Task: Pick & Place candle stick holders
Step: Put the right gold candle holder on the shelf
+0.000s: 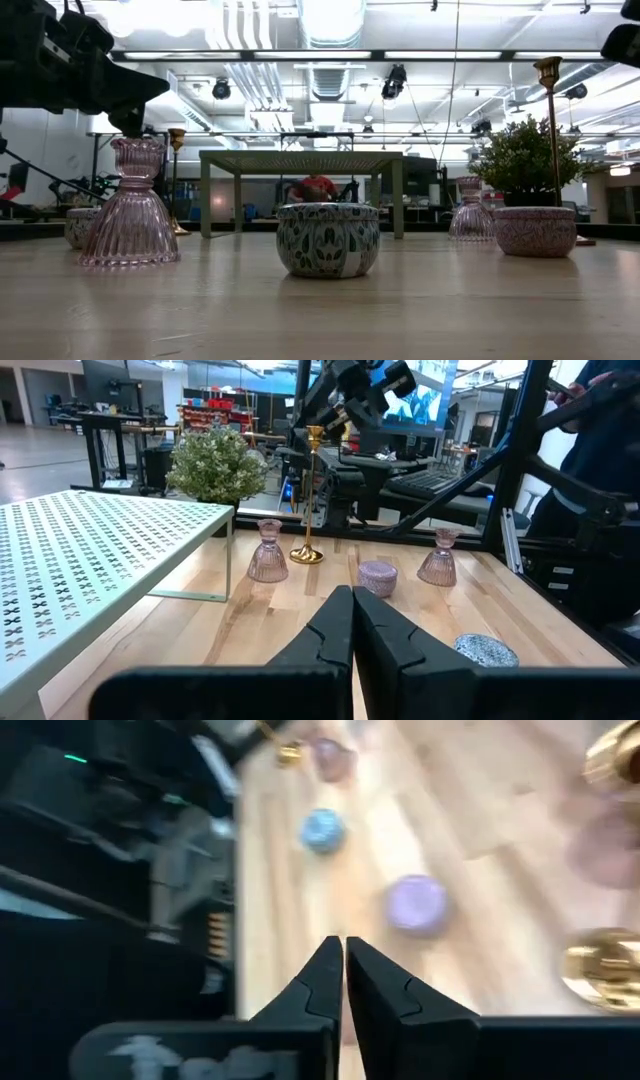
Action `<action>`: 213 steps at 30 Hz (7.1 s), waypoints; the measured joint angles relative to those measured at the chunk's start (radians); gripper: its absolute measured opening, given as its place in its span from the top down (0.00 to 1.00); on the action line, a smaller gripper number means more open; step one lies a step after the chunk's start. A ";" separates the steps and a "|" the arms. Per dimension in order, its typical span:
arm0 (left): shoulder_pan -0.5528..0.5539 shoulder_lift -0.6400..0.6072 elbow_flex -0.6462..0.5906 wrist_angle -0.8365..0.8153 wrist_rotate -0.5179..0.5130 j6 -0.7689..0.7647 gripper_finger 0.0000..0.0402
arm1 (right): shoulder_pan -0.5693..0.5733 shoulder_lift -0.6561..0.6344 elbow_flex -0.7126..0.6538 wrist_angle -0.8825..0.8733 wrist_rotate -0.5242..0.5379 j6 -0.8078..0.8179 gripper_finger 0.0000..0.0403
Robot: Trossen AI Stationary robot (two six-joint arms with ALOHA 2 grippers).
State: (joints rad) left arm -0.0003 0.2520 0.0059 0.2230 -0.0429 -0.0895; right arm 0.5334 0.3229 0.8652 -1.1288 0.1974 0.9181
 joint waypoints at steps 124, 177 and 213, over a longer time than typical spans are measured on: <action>0.000 0.000 0.000 0.000 0.000 0.000 0.98 | -0.229 0.454 0.365 -0.099 0.382 -0.381 0.74; 0.000 0.000 0.000 -0.002 0.000 0.000 0.98 | -1.023 1.557 1.407 0.138 0.078 -0.756 0.73; 0.000 0.000 0.000 -0.008 0.000 0.000 0.98 | -1.121 1.562 1.375 0.132 0.000 -0.720 0.73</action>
State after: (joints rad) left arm -0.0005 0.2520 0.0059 0.2153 -0.0429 -0.0895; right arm -0.5877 1.8847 2.2398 -0.9971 0.1974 0.1986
